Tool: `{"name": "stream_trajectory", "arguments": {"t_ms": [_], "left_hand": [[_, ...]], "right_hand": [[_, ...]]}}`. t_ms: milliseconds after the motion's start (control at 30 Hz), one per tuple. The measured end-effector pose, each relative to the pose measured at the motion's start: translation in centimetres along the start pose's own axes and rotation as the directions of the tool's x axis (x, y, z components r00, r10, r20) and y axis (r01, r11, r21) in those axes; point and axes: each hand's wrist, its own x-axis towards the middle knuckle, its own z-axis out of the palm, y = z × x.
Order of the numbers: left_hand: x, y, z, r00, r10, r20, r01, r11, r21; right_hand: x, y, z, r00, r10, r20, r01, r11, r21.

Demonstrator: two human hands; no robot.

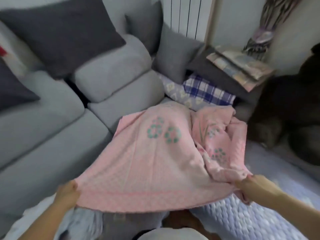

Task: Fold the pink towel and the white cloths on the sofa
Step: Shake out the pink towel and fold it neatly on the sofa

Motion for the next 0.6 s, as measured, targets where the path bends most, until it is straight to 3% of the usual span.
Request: {"name": "stream_trajectory", "arguments": {"t_ms": [33, 67, 100, 200, 333, 400, 433, 500, 600], "left_hand": [[-0.4, -1.4, 1.2, 0.999, -0.036, -0.008, 0.037, 0.994, 0.1], [-1.1, -3.1, 2.6, 0.999, -0.051, 0.004, 0.048, 0.975, 0.217], [-1.3, -4.9, 4.0, 0.994, -0.097, 0.05, 0.079, 0.958, 0.277], [-5.0, -6.5, 6.3, 0.958, -0.219, 0.183, 0.185, 0.965, 0.188], [-6.9, -8.3, 8.0, 0.986, -0.074, 0.151, -0.002, 0.89, 0.455], [-8.0, -9.0, 8.1, 0.994, -0.024, 0.106, -0.031, 0.873, 0.487], [-8.5, -9.5, 8.2, 0.997, -0.001, 0.077, -0.037, 0.867, 0.497], [-9.0, -10.3, 8.6, 0.998, 0.06, 0.038, -0.07, 0.866, 0.496], [-8.7, -11.5, 8.5, 0.994, 0.1, 0.038, -0.105, 0.827, 0.552]], "right_hand": [[0.2, 0.2, 1.7, 0.999, -0.042, 0.01, 0.042, 0.999, -0.034], [0.2, 0.2, 3.6, 0.994, 0.039, 0.105, -0.049, 0.994, 0.096], [0.2, 0.5, 5.9, 0.993, 0.047, 0.111, -0.063, 0.986, 0.152], [-1.0, 0.5, 9.8, 0.991, 0.093, 0.092, -0.109, 0.976, 0.187], [-2.3, 1.0, 15.1, 0.992, -0.089, 0.092, 0.087, 0.996, 0.021], [-2.6, 1.3, 16.0, 0.975, -0.214, 0.066, 0.217, 0.975, -0.051], [-3.2, 1.1, 16.2, 0.978, -0.165, 0.13, 0.162, 0.986, 0.032], [-4.3, 2.1, 17.0, 0.973, -0.172, 0.152, 0.172, 0.985, 0.012], [-6.8, 4.5, 18.0, 0.997, -0.042, 0.069, 0.045, 0.998, -0.033]]}}
